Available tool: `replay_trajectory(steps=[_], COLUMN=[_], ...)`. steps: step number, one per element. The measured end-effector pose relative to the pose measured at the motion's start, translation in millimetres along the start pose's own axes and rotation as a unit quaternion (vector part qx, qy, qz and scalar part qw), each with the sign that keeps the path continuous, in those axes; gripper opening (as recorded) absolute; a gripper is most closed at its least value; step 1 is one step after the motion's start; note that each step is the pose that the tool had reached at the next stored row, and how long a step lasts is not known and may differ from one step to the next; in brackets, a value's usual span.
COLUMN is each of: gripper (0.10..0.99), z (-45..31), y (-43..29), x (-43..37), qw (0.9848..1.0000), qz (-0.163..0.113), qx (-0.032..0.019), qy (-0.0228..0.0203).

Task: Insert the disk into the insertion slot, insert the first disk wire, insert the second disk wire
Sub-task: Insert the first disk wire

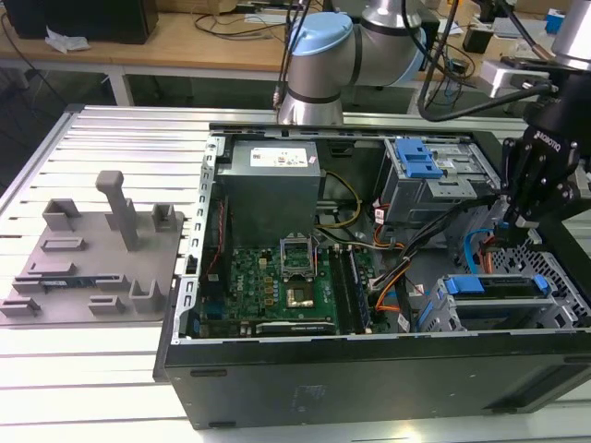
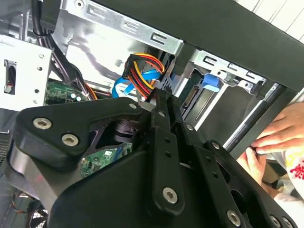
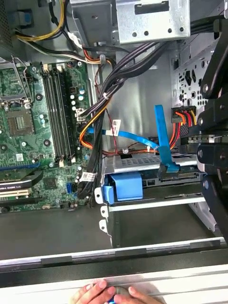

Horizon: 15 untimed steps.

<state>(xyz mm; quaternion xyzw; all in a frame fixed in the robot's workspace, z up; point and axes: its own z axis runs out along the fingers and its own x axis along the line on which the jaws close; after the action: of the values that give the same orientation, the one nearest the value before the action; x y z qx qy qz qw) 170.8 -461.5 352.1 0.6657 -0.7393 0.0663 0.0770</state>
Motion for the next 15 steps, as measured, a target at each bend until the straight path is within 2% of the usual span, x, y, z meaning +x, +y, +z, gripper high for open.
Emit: replay_trajectory(steps=[5, 6, 7, 10, 11, 12, 13, 14, 15], gripper=[0.165, 0.165, 0.165, 0.165, 0.165, 0.165, 0.165, 0.165, 0.165], z=[-0.2, 0.4, 1.0, 2.2, 2.2, 1.4, 1.2, 1.2, 1.3], y=[-1.6, -2.1, -2.4, -3.3, -3.9, -4.2, -4.5, -4.7, -4.8], x=[9.3, 14.0, 17.6, 25.9, 30.8, 34.7, 37.0, 39.4, 41.0], qw=[0.9999, 0.9997, 0.9996, 0.9994, 0.9992, 0.9984, 0.9978, 0.9973, 0.9970], qz=[0.000, -0.001, -0.001, -0.001, -0.001, -0.001, -0.002, -0.002, -0.002], qx=[-0.0017, -0.0024, -0.0028, -0.0035, -0.0042, -0.0057, -0.0067, -0.0075, -0.0079], qy=[-0.0170, -0.0240, -0.0279, -0.0339, -0.0409, -0.0561, -0.0658, -0.0730, -0.0767])
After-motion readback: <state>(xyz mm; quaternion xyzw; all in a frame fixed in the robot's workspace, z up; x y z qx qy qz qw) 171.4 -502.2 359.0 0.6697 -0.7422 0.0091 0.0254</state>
